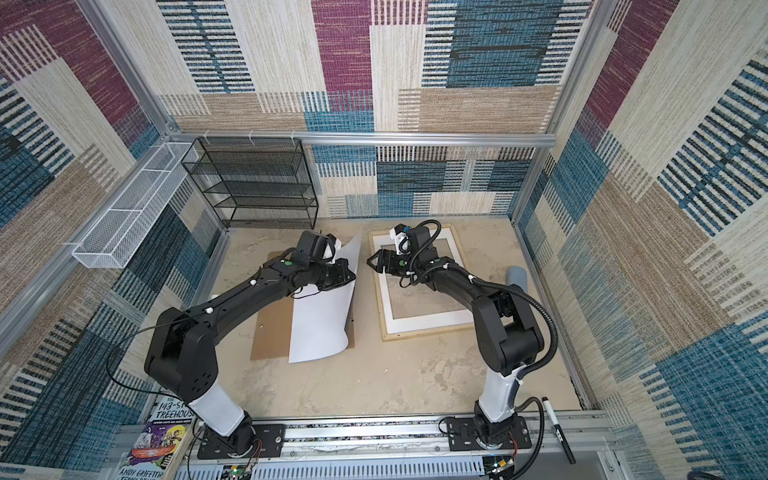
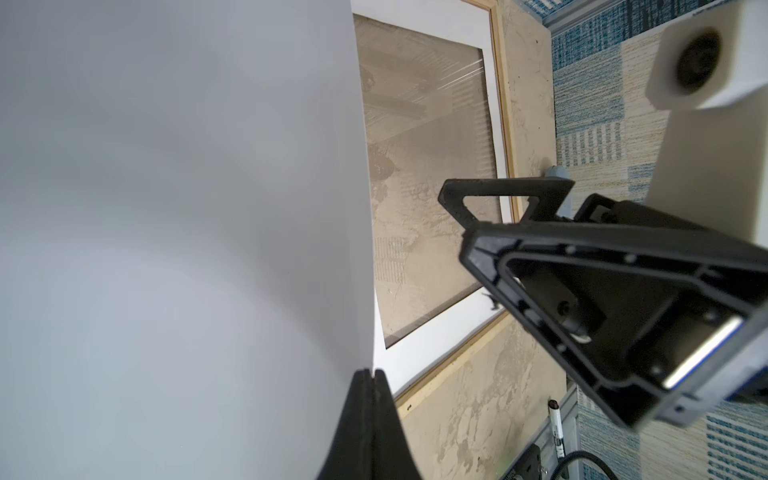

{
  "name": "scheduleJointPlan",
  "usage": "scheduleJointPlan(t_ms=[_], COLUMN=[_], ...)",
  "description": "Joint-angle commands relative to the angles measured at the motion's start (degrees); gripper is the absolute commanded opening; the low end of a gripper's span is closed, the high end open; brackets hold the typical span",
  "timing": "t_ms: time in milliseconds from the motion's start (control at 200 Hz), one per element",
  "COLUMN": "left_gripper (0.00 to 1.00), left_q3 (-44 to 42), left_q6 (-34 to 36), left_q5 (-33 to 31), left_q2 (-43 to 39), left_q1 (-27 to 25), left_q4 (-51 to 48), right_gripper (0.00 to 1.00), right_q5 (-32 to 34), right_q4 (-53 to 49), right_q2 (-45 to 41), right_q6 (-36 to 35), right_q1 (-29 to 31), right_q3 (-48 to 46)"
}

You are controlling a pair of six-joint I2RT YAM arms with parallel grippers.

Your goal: Put the photo into the frame

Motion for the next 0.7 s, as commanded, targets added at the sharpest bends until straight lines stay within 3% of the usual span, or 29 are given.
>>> scheduleJointPlan(t_ms=[0,280,496,696], left_gripper=[0.00,0.00,0.00,0.00], left_q3=[-0.2,1.4,2.5,3.3], left_q6=[-1.7,-1.5,-1.7,-1.2], left_q5=[1.3,0.4,-0.6,-2.4], left_q2=[0.7,3.9,5.4,5.8], left_q1=[-0.7,-2.4,-3.6,-4.6], left_q4=[5.9,4.8,4.8,3.5], right_gripper=[0.83,0.82,0.77,0.75], right_q5=[1.3,4.5,12.6,14.8], right_q4=[-1.3,-5.4,-12.8,-15.7], right_q2=[1.3,4.3,8.4,11.0], right_q6=[2.0,1.0,-0.1,0.0], right_q1=[0.2,2.0,4.5,5.9], right_q3=[2.2,7.4,13.6,16.8])
